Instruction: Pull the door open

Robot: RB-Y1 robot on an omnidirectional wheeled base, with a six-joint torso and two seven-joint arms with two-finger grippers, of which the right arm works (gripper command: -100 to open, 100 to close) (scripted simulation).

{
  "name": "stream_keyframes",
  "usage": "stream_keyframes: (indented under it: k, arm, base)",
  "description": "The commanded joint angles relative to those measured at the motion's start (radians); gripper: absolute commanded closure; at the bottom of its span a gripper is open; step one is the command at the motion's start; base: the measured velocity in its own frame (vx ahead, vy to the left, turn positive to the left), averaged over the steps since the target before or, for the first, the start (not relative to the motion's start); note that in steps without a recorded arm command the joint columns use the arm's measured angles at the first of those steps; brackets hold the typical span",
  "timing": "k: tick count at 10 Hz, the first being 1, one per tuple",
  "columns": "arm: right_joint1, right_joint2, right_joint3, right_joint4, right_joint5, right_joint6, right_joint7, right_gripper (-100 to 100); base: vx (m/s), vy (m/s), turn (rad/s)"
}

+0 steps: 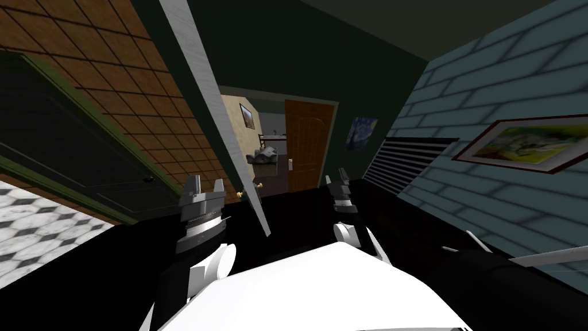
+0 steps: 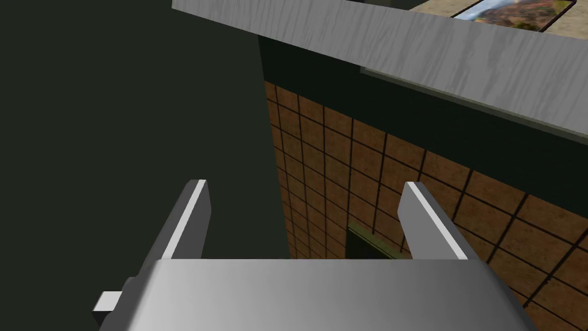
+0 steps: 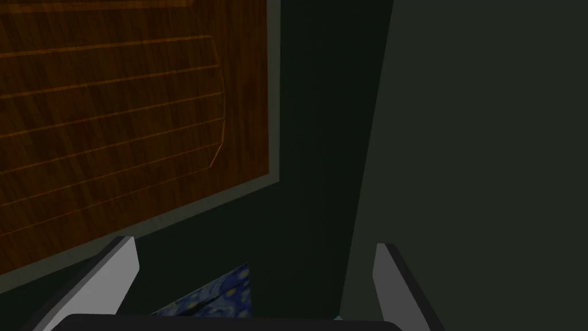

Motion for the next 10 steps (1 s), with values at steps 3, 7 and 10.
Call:
stream_keyframes:
  k: [3,7,10]
  arm:
    - [-0.037,-0.020,-0.013,0.077,-0.011,-0.007,0.005,-100]
    - [-0.086,-0.045,-0.031,0.180,-0.025,-0.017,0.012,-100]
    - [-0.135,-0.070,-0.049,0.271,-0.039,-0.027,0.019,-100]
  base:
    - [0.052,0.005,0.087]
    - [0.066,0.001,0.076]
    - [0.079,-0.001,0.108]
